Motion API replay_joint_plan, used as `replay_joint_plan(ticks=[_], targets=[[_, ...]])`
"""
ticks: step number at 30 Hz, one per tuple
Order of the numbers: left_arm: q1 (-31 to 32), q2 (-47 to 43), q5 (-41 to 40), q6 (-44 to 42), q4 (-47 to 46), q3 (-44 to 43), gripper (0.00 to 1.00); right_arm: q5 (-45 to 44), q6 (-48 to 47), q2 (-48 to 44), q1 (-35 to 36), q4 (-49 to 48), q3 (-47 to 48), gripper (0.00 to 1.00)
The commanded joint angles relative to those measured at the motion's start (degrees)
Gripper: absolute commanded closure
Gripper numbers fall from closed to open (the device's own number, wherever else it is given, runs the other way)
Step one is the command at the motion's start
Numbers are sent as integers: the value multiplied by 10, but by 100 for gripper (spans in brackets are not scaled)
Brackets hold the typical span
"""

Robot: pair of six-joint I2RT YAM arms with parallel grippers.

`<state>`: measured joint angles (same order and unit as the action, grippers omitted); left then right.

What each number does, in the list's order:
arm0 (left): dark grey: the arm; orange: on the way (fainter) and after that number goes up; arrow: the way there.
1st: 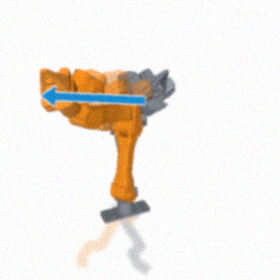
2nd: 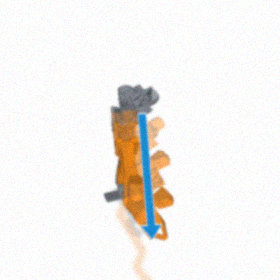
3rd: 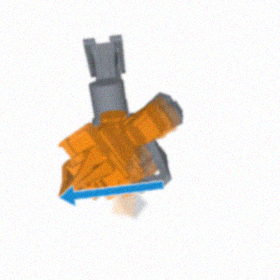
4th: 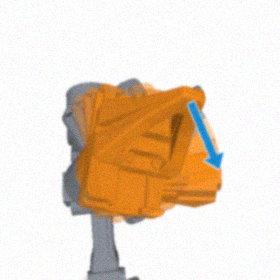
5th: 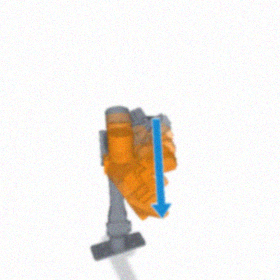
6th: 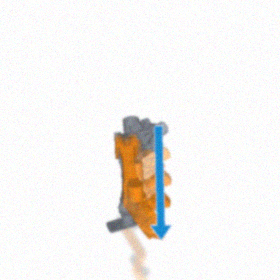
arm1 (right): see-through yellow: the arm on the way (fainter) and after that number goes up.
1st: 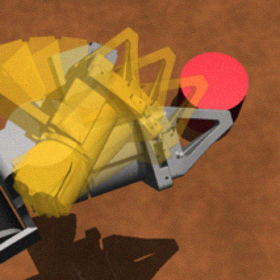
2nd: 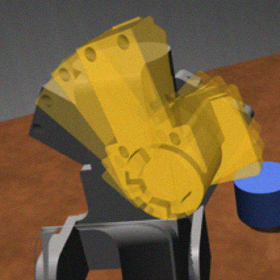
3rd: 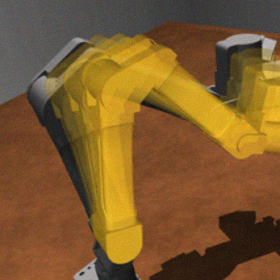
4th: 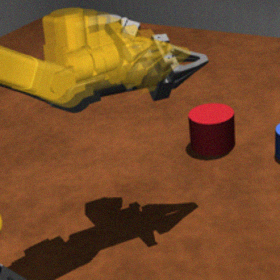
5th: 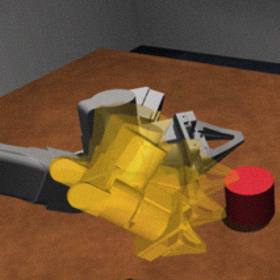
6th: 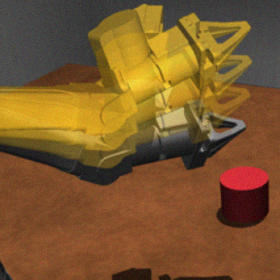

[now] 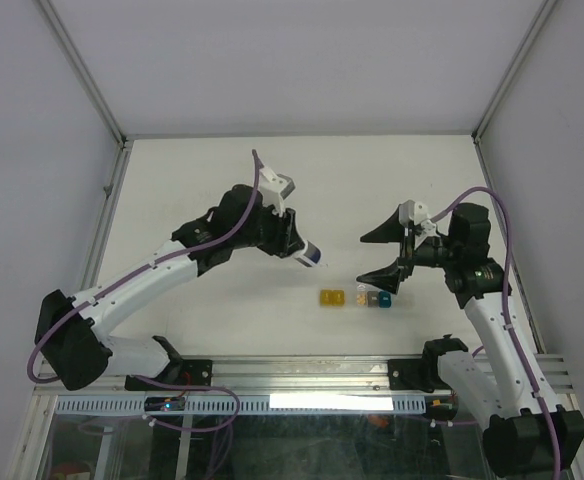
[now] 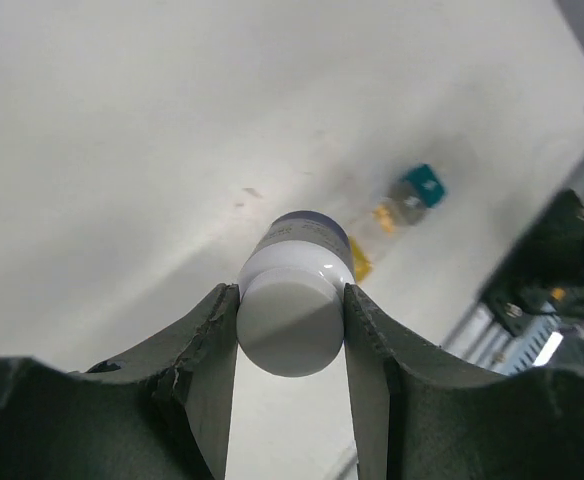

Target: Sort the pills into containers

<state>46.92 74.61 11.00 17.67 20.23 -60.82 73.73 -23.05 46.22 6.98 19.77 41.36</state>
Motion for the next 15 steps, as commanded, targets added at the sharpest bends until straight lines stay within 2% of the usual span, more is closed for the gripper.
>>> replay_joint_plan(ticks=[1,7,10,15], targets=[[-74,-28,-106,-53,74,-17,100,-11,24,-9,-7,-42,-1,0],[-195,30,-256,-119,145,-90,100,-27,34,-8,-8,-54,-7,0],[-266,78,-263,-133,157,-152,100,-26,41,-6,-9,-60,-8,0],[-324,192,-250,-152,137,-257,100,-28,45,0,-9,-62,-9,0]])
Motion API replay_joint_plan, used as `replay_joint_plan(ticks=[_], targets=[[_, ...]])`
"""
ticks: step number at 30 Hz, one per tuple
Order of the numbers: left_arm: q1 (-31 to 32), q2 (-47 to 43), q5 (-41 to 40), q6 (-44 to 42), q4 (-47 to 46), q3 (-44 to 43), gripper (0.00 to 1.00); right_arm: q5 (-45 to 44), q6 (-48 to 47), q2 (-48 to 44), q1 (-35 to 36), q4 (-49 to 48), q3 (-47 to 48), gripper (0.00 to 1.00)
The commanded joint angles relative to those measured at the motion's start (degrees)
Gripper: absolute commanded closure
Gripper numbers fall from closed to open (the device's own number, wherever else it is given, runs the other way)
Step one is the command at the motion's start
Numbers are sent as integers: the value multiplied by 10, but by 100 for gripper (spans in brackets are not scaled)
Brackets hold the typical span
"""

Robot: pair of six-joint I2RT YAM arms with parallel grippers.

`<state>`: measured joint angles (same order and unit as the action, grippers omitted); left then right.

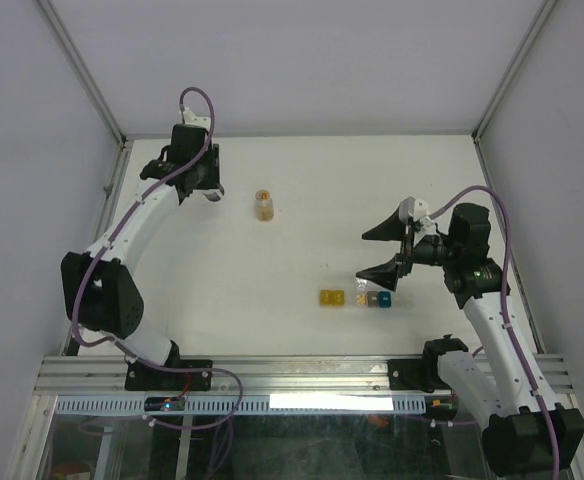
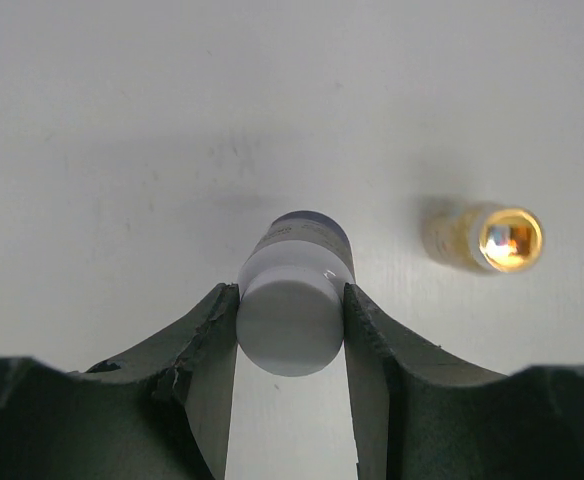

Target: Sort the pills into containers

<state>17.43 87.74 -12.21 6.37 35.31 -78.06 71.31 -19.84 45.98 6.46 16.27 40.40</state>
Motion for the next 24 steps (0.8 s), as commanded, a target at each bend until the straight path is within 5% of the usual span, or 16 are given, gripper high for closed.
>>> replay_joint_plan(ticks=[1,9,13,19,24], targets=[[-34,101,-14,-39,-14,-114,100,-5,12,3,-4,-27,1,0],[-42,333,-10,-25,15,-400,100,-13,5,17,-10,-21,3,0],[-42,406,6,-21,26,-480,92,-15,-2,31,-13,-12,7,1],[-42,475,9,-23,43,-546,67,-12,-7,46,-23,-4,11,0],[-42,483,5,-24,48,-571,25,-8,-22,59,-32,13,17,1]])
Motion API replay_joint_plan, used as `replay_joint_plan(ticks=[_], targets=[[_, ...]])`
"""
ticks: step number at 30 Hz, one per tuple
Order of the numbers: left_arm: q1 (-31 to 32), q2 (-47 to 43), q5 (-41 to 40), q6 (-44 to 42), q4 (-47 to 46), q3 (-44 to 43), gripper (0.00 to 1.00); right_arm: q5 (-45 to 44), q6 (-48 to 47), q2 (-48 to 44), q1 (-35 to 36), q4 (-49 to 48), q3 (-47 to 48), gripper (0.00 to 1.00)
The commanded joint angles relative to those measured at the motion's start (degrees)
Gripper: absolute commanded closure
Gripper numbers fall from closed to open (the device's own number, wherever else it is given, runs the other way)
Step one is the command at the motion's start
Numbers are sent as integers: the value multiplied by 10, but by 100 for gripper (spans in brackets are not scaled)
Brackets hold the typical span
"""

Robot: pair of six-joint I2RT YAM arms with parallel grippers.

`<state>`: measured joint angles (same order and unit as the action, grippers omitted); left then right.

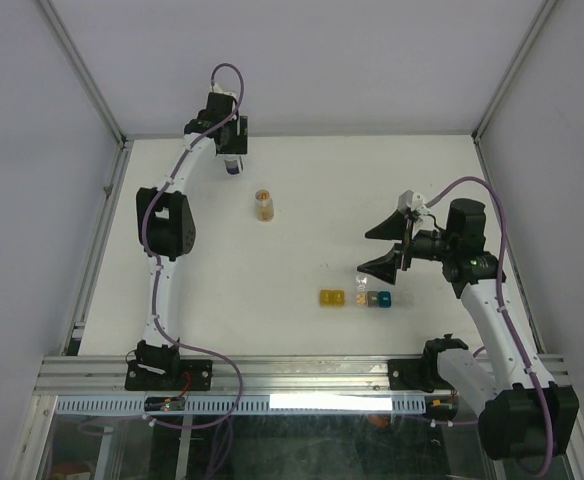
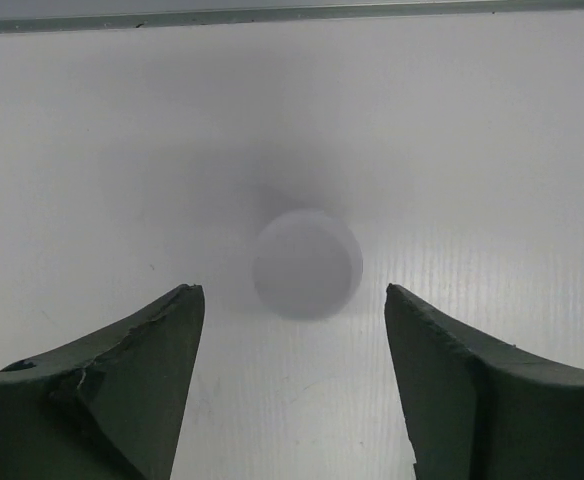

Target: Sort the pills into containers

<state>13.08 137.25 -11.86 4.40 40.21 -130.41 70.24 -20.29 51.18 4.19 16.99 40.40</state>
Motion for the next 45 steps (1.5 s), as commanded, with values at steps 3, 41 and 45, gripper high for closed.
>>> replay_joint_plan(ticks=[3,41,45], targets=[[1,-29,6,-8,-2,-52,16,5,-20,12,-15,7,15,0],[439,-549,357,-337,-619,923,14,-188,-218,252,-55,220,108,31],[446,-493,335,-326,-615,895,15,-186,-208,266,-53,212,110,40]])
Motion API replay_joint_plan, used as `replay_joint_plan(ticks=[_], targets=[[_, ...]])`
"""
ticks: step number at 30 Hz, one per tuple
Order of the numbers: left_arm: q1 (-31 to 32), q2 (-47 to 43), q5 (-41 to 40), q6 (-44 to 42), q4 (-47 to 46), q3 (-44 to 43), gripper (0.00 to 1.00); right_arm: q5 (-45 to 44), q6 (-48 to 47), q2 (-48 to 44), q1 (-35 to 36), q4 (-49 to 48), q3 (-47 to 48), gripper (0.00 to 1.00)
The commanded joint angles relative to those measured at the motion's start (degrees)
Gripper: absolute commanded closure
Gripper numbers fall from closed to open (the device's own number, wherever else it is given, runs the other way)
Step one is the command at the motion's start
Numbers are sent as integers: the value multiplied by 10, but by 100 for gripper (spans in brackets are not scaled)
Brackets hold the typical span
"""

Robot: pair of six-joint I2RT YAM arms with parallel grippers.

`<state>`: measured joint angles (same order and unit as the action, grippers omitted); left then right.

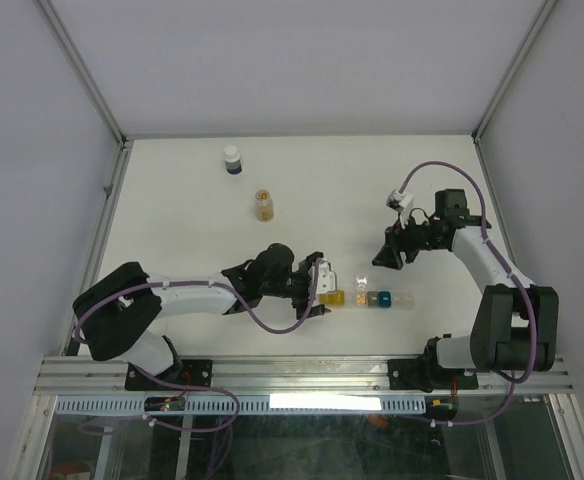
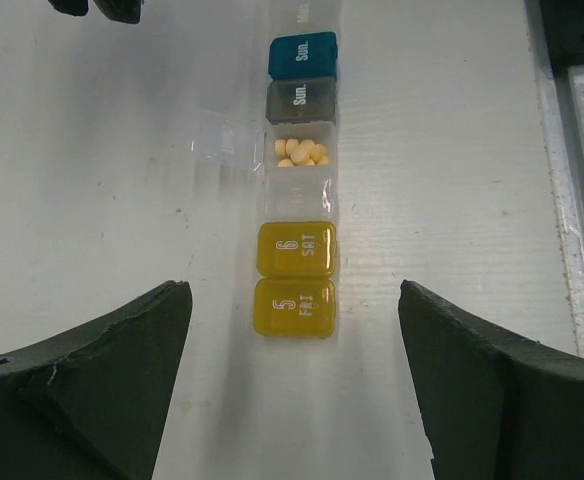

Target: Sort the pills into containers

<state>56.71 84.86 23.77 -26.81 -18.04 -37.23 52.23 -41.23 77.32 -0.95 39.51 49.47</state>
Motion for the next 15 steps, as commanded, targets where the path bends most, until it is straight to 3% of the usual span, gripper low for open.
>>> replay_joint_plan(ticks=[1,9,15], targets=[[11,39,-28,-10,-37,-39,14,-6,4,9,-1,-14,19,42],[17,87,-90,-6,-88,-39,13,-16,35,59,15,-32,18,61],[19,105,-76,-4,-89,-44,16,-30,64,101,37,-46,23,70]])
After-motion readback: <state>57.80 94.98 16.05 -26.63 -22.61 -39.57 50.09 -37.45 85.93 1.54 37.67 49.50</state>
